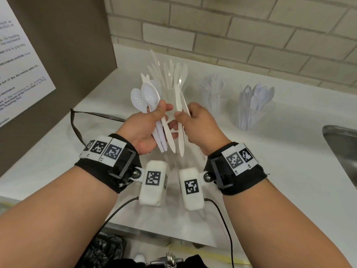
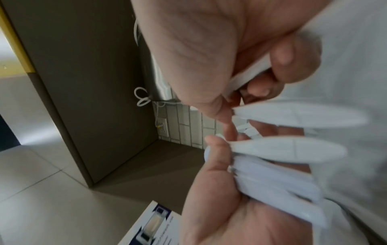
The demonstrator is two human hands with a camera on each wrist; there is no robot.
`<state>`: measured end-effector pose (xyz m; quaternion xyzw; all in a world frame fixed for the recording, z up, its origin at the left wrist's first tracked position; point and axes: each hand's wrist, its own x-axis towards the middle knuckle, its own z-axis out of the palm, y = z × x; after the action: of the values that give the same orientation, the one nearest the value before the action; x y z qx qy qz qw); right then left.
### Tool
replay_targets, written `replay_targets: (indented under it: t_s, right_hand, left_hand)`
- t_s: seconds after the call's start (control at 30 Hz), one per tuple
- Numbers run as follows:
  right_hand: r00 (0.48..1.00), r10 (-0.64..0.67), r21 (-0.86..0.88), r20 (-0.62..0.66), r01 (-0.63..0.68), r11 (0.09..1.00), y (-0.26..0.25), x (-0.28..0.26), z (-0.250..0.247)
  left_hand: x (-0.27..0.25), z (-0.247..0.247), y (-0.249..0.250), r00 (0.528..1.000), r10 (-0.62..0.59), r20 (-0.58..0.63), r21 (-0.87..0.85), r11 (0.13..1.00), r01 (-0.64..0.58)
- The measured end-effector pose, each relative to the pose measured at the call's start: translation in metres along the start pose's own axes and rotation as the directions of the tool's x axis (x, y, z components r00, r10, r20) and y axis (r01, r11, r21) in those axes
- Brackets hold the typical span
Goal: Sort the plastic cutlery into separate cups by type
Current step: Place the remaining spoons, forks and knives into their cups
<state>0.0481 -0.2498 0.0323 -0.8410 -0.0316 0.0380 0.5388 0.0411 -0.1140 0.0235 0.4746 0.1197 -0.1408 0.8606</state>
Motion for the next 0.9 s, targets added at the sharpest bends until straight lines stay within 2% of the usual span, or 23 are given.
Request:
replay_targets:
  t_s: [0.17, 0.33, 0.43, 0.5, 0.8, 0.9]
  right_hand:
    - [0.997, -0.045, 0.044, -0.055, 0.048, 0.998, -0.003, 0.000, -0.008]
    - [0.998, 0.003, 0.171, -0.068, 0.009, 0.985, -0.009, 0.001, -0.003]
    - [0.996, 0.014, 0.224, -0.089, 0.007, 0.975, -0.009, 0.000, 0.001]
    - [0.997, 0.042, 0.279, -0.061, -0.024, 0.960, -0.009, -0.001, 0.001]
    - [0.996, 0.074, 0.254, -0.042, -0.061, 0.965, -0.013, 0.000, 0.002]
    - [0.991, 0.084, 0.273, -0.102, -0.053, 0.961, -0.010, 0.003, 0.002]
  left_hand:
    - [0.000, -0.002, -0.001, 1.000, -0.017, -0.016, 0.060, 0.998, 0.018]
    - [-0.002, 0.002, -0.004, 0.991, -0.028, 0.128, 0.053, 0.998, 0.021]
    - [-0.004, 0.001, -0.003, 0.955, -0.071, 0.288, 0.061, 0.997, 0.056]
    - [-0.006, 0.000, -0.001, 0.935, -0.097, 0.341, 0.043, 0.995, 0.088]
    - [-0.008, -0.003, 0.002, 0.963, -0.063, 0.261, 0.048, 0.997, 0.052]
    - [-0.009, -0.005, 0.002, 0.977, -0.032, 0.210, 0.083, 0.996, 0.015]
